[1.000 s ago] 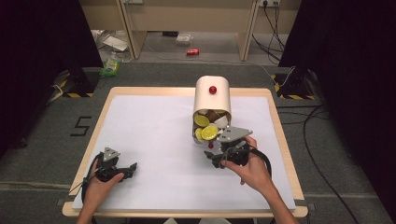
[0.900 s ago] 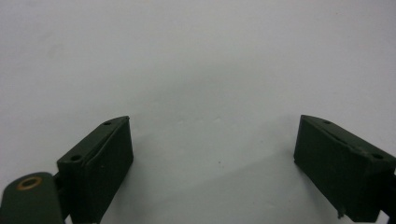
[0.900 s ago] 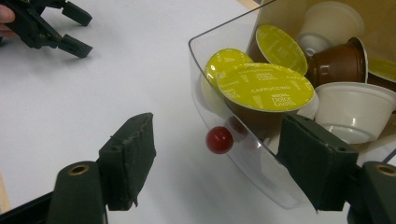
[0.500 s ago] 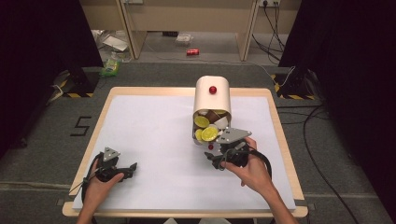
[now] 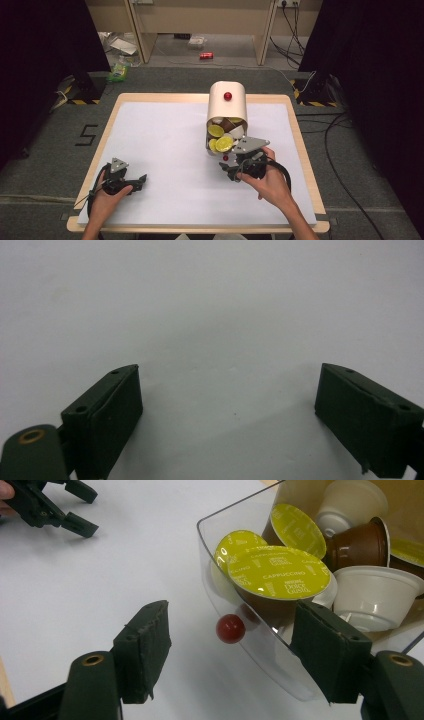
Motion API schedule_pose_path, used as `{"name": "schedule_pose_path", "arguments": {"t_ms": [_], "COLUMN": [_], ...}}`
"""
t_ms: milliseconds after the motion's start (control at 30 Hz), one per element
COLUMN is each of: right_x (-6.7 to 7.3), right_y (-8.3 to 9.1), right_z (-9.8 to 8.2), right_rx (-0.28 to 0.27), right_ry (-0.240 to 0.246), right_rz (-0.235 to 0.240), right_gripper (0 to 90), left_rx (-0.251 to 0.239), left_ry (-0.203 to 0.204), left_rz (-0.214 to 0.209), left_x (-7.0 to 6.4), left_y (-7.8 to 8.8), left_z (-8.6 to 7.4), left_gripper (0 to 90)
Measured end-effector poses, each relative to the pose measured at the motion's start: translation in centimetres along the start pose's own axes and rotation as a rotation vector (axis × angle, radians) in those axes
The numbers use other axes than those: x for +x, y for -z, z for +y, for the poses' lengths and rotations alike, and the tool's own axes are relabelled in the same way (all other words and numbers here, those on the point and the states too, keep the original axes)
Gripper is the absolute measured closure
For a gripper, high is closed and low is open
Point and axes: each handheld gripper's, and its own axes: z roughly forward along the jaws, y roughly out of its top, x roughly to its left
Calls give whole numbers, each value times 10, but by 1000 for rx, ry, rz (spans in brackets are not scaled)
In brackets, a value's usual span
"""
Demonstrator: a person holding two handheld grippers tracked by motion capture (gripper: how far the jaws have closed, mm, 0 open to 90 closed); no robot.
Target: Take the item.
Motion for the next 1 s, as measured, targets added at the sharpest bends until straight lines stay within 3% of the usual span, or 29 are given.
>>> {"name": "schedule_pose_path", "arguments": {"t_ms": [600, 1000], "right_x": [-7, -23], "right_y": [2, 3], "right_z": [0, 6], "right_rx": [-32, -100], "right_ry": [-26, -81], "right_rz": [-4, -38], "right_gripper": [325, 322], "left_rx": [0, 1], "left_ry": [0, -1], "left_rz": [0, 0], "left_x": [0, 0], "left_y": [0, 0], "left_z": [0, 0], "left_gripper": [109, 109]}}
